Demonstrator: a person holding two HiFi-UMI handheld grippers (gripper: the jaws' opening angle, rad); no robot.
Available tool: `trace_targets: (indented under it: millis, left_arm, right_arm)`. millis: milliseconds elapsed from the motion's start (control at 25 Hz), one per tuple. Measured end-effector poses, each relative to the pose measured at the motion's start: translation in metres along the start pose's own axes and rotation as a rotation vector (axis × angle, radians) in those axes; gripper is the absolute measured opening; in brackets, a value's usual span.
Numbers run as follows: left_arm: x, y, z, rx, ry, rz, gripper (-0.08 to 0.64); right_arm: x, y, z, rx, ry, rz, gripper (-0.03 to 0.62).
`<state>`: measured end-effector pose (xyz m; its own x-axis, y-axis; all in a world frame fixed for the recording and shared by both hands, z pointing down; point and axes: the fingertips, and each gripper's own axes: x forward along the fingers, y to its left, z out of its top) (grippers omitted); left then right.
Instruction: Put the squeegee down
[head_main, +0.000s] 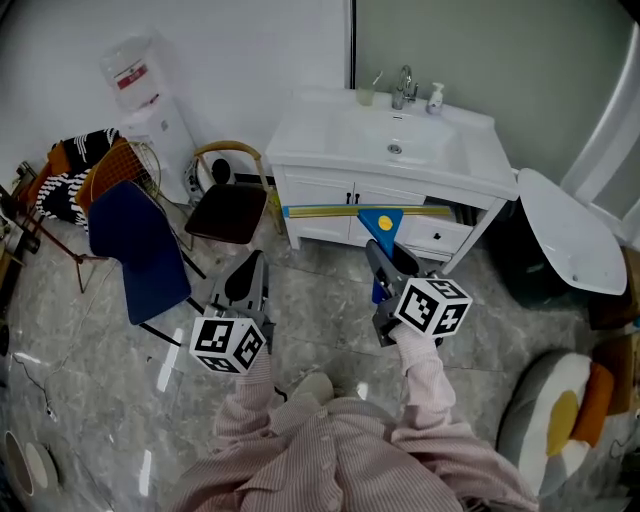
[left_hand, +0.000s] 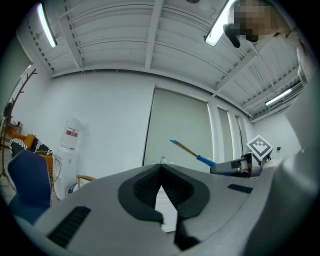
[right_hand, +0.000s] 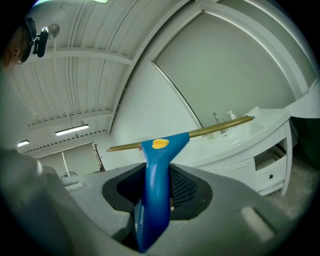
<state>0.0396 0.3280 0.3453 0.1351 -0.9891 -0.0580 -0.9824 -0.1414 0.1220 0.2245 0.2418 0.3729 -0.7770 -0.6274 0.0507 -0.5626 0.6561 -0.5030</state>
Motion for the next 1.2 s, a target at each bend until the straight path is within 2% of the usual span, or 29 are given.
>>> trace_targets:
  millis: [400,1200]
  left_arm:
    - [0.041,0.040,-0.012,-0.015,0.029,0.027,-0.002]
    - [0.211,0.166,-0.017,-0.050,0.069,-0.051,-0.002]
  right_arm:
    - [0.058,-0.020,-0.001,0.014,0.030,0.018,0.130]
    - [0.242,-0.080,0.018,0.065,0.056,-0.064,0.130]
